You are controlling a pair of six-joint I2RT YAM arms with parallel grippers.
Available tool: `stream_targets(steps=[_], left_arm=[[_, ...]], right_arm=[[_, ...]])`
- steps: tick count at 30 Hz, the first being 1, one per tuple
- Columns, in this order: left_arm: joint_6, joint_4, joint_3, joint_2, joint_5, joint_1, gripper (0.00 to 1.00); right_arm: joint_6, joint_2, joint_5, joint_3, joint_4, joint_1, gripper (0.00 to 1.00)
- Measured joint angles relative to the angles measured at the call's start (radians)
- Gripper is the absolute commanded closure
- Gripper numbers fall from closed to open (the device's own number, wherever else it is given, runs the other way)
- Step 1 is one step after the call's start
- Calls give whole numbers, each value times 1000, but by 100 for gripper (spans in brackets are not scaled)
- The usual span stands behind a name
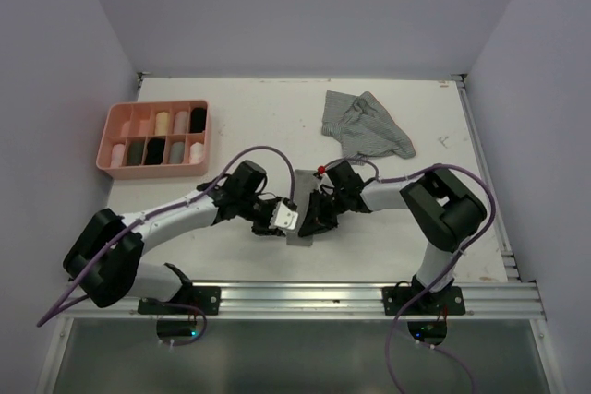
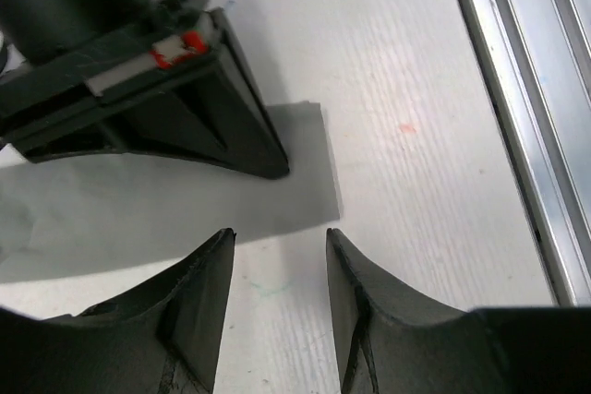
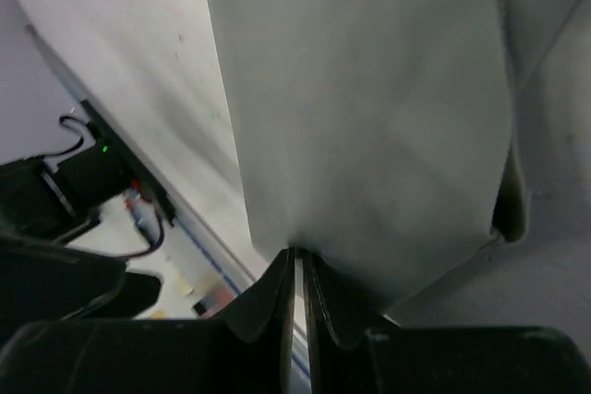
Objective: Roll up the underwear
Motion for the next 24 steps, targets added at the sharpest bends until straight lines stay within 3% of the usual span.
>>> stream_targets(steps=[8, 15, 24], left_arm=[[202, 11, -105, -3, -72, -109, 54], [236, 54, -103, 84, -119, -150, 61], [231, 43, -4, 177, -187, -169, 85]], right_arm=[[34, 15, -48, -51, 105, -4, 86], [35, 27, -69, -60, 142, -4, 87], [35, 31, -74, -66, 155, -5, 89]])
